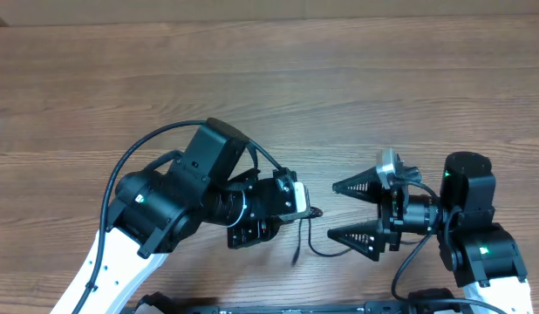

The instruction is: Untangle cables

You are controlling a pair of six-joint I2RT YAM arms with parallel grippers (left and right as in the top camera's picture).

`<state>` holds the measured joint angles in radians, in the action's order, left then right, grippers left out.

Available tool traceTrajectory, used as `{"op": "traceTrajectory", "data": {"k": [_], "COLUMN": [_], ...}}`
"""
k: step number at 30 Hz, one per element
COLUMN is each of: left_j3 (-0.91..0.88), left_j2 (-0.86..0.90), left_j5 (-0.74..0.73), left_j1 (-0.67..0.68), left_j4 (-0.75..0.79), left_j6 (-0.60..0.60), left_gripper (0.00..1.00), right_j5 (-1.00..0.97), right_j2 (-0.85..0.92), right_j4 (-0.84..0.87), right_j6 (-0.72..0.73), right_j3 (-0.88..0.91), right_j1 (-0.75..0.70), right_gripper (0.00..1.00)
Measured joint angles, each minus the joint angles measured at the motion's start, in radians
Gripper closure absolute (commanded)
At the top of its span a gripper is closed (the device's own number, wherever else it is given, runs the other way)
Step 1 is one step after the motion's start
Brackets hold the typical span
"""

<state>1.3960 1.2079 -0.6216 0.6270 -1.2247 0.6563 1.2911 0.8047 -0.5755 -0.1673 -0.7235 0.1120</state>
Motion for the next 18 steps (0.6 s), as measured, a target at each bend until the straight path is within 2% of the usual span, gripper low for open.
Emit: {"op": "traceTrajectory", "data": {"k": [8,11,13,16,18], "left_j3": [0.000,0.000,0.000,0.005,0.005], "left_j2": [0.000,0.000,0.000,0.000,0.000], "left_j5": [-0.163,-0.202,-0.206,-0.206,-0.209], "left_j1": [0.000,0.000,0.000,0.000,0.000], "left_j4": [0.071,0.072,0.047,-0.076,-0.082], "left_j6": [0.058,0.065,0.077,0.140,0.166], "left_gripper": [0.96,0.96,0.96,0.96,0.96], "right_j5": [0.112,0.120,0.108,-0.001,-0.060], "right_j2": [0.000,0.000,0.000,0.000,0.000], "right_j4": [0.017,0.040,0.041,0.050,0.068], "right_j6": [-0.051,-0.056,-0.046,0.030,0.075], "right_j3": [0.000,0.000,0.000,0.000,0.000], "right_j1": [0.002,0.007,0.007,0.008,0.007], "right_gripper": [0.00,0.04,0.04,0.04,0.04]}}
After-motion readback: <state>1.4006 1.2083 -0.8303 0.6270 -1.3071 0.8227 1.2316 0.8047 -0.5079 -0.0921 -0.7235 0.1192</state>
